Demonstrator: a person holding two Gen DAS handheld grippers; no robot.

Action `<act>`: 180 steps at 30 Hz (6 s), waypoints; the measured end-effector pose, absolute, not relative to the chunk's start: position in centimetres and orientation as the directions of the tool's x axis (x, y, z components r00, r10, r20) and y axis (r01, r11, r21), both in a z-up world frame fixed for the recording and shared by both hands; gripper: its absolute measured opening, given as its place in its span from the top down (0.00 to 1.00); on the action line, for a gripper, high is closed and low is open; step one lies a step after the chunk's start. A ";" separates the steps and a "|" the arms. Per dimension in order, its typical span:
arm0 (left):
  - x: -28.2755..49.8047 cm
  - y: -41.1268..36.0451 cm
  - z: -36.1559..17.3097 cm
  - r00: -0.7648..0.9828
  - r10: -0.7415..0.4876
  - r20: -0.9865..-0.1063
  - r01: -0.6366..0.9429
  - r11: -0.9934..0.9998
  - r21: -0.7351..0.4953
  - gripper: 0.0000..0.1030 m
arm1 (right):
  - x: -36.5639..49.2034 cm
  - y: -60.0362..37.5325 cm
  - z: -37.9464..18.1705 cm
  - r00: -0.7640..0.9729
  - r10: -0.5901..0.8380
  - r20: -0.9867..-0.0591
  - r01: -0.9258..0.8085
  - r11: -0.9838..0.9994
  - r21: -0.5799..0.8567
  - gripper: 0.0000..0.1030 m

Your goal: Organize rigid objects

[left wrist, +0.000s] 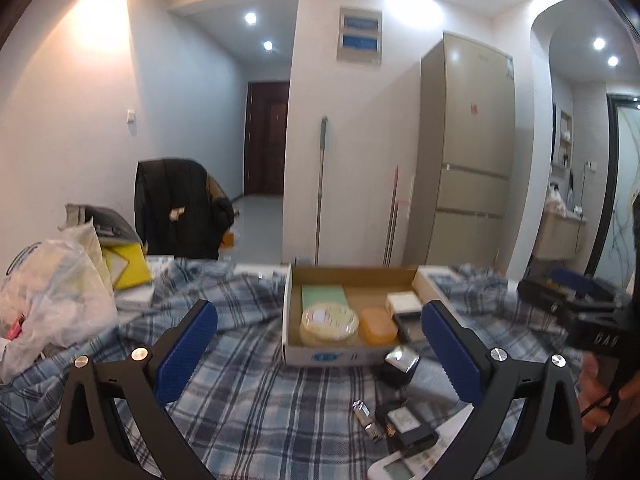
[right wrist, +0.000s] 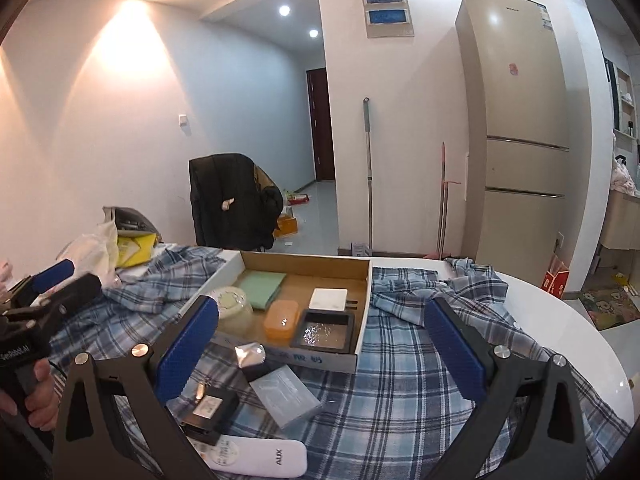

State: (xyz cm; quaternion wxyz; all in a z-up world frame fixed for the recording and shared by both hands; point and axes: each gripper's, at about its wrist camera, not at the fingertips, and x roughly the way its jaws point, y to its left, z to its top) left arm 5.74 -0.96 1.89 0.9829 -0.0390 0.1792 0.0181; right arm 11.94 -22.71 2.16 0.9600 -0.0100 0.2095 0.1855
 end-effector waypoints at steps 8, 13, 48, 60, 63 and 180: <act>6.9 -0.6 -1.0 0.908 0.053 -0.415 -0.083 0.995 -0.054 0.00 | 12.5 -21.9 0.1 0.821 0.346 -0.454 -0.386 0.922 0.006 0.00; 6.9 -0.7 -0.9 0.907 0.056 -0.418 -0.083 0.995 -0.047 0.00 | 12.5 -21.7 -0.2 0.831 0.320 -0.454 -0.373 0.927 -0.030 0.00; 13.2 -9.2 -7.4 0.495 -0.079 -0.865 -0.052 0.991 -0.121 0.55 | 12.2 -24.7 1.9 0.888 0.249 -0.386 -0.259 0.966 0.027 0.01; 13.9 -8.8 -7.5 0.488 -0.092 -0.868 -0.031 0.992 -0.123 0.64 | 12.6 -24.8 1.5 0.879 0.247 -0.408 -0.256 0.966 0.032 0.01; 13.7 -8.7 -7.0 0.499 -0.107 -0.860 -0.008 0.992 -0.128 0.65 | 12.8 -24.9 1.4 0.879 0.242 -0.411 -0.251 0.967 0.031 0.01; 9.9 -2.0 -1.6 0.803 -0.135 -0.580 0.144 0.989 -0.031 0.66 | 13.8 -21.9 -1.6 0.645 0.193 -0.739 -0.390 0.915 -0.101 0.56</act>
